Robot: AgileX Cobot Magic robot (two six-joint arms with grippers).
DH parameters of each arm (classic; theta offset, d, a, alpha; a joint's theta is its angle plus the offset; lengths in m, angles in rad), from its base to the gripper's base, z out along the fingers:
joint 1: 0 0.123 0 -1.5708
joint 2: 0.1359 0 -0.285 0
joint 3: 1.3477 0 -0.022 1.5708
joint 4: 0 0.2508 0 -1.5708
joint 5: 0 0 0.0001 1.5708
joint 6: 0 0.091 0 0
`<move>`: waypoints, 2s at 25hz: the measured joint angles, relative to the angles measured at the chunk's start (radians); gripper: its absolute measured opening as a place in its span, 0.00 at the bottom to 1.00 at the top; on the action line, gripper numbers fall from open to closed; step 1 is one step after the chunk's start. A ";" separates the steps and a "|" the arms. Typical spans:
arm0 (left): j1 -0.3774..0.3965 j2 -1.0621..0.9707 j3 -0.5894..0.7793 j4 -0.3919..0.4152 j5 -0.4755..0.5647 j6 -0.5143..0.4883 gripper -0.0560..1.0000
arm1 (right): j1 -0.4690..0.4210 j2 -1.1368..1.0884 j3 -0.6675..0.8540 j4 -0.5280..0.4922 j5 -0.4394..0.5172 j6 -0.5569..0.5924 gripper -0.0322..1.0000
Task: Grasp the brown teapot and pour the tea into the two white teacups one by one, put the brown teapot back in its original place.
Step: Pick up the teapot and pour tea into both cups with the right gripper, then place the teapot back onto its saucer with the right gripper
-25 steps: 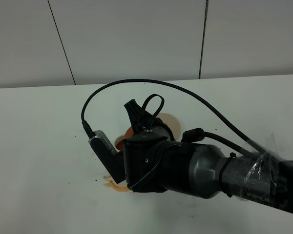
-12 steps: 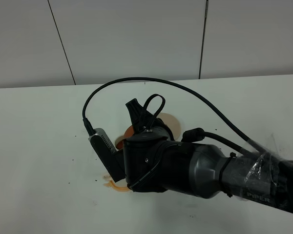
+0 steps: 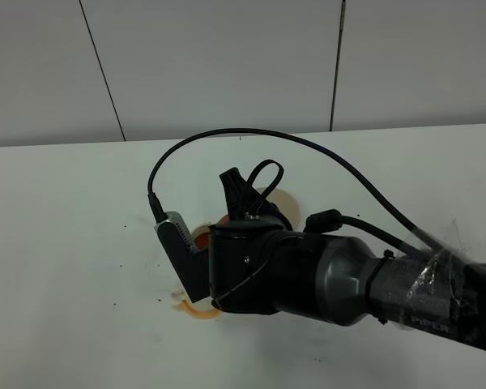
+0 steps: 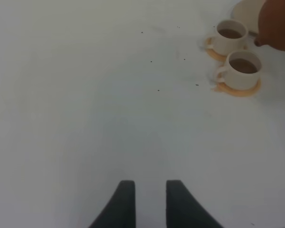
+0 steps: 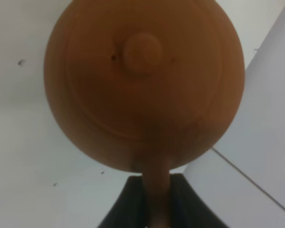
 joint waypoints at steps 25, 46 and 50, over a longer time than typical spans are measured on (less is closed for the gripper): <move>0.000 0.000 0.000 0.000 0.000 0.000 0.27 | -0.114 -0.087 -0.061 0.421 -0.026 -0.254 0.12; 0.000 0.000 0.000 0.000 0.000 0.000 0.27 | -0.336 -0.087 -0.221 1.049 0.243 -0.576 0.12; 0.000 0.000 0.000 0.000 0.000 0.000 0.27 | -0.360 -0.086 -0.222 1.112 0.254 -0.593 0.12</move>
